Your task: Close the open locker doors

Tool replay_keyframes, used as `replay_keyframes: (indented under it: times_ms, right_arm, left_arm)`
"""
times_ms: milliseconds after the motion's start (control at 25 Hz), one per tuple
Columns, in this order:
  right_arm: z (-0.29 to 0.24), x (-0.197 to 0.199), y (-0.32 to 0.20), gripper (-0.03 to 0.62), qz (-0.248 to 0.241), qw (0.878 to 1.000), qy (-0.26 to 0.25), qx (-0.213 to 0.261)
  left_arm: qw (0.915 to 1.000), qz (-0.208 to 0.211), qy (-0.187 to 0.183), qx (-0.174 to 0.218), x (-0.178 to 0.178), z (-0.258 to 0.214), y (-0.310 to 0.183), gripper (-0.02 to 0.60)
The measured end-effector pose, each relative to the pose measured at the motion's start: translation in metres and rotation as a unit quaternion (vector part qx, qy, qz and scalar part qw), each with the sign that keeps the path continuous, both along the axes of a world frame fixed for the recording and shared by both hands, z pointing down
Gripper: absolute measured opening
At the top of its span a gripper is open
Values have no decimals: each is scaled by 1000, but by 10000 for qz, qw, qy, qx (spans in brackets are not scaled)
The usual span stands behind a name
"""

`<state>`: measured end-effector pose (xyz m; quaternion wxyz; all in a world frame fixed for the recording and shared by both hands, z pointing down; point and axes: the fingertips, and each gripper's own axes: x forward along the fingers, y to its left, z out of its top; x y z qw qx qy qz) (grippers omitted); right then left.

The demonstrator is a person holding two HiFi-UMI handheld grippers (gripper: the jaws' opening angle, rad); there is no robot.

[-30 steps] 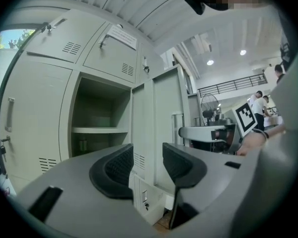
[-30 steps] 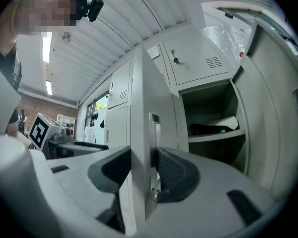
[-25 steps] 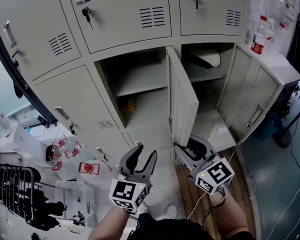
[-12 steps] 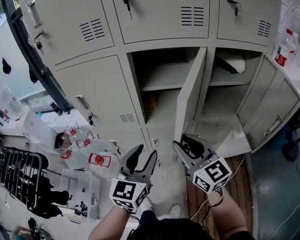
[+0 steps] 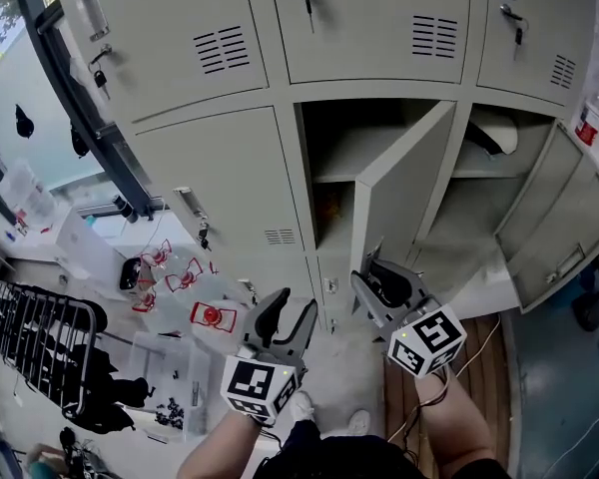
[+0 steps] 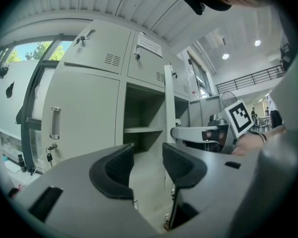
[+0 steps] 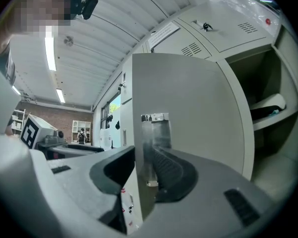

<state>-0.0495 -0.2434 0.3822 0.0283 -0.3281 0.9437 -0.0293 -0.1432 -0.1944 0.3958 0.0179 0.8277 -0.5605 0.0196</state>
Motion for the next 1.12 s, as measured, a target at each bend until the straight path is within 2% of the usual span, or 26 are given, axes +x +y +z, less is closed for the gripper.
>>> replay_keyframes:
  times_ms: [640,1120]
  right_arm:
    - [-1,-50,-47,109,171,9998,2,-92]
    - [-2,-72,-82,101,351,9993,20,-149]
  left_arm:
    - [9999,126,-20,-4,-46,-3,-28,186]
    - [9994,335,29,13,-63,-4,-58,186]
